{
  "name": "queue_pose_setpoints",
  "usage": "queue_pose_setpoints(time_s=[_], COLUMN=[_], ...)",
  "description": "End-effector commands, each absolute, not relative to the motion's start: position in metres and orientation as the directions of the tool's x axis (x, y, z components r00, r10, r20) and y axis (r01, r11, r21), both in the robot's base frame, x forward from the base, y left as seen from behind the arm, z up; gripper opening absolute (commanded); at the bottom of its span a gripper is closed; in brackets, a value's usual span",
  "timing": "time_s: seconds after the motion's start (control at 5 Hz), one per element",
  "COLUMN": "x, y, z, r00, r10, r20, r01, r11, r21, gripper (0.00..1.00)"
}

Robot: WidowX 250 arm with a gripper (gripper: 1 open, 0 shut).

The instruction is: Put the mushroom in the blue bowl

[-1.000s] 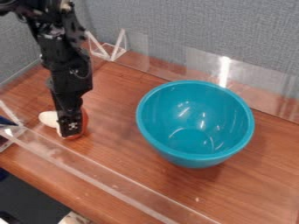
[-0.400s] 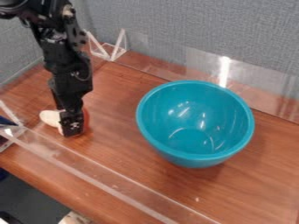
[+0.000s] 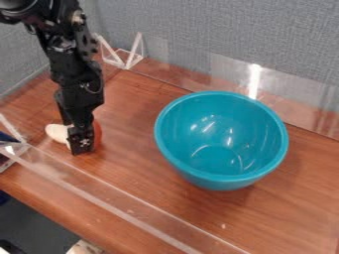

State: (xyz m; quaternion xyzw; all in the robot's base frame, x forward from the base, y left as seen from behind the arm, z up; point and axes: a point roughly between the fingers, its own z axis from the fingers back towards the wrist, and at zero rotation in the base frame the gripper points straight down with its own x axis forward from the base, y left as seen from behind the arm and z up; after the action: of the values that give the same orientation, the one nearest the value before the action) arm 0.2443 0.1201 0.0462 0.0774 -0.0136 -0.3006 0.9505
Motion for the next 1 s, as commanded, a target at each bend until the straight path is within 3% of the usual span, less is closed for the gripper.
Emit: queue_pose_setpoints(time_s=[0.0, 0.4, 0.6, 0.8], x=[0.2519, 0.2536, 0.2537, 0.2530], y=[0.1287, 0.1310, 0.1317, 0.1319], z=[0.0540, 0.0481, 0.0461, 0.0468], r00=[0.831, 0.841, 0.845, 0.848], r10=[-0.556, -0.541, -0.535, -0.530], r20=[-0.002, -0.006, -0.008, -0.007], r01=[0.546, 0.533, 0.527, 0.521], r11=[0.815, 0.825, 0.829, 0.833], r21=[0.192, 0.190, 0.188, 0.187], gripper=[1.00, 1.00, 0.00, 0.00])
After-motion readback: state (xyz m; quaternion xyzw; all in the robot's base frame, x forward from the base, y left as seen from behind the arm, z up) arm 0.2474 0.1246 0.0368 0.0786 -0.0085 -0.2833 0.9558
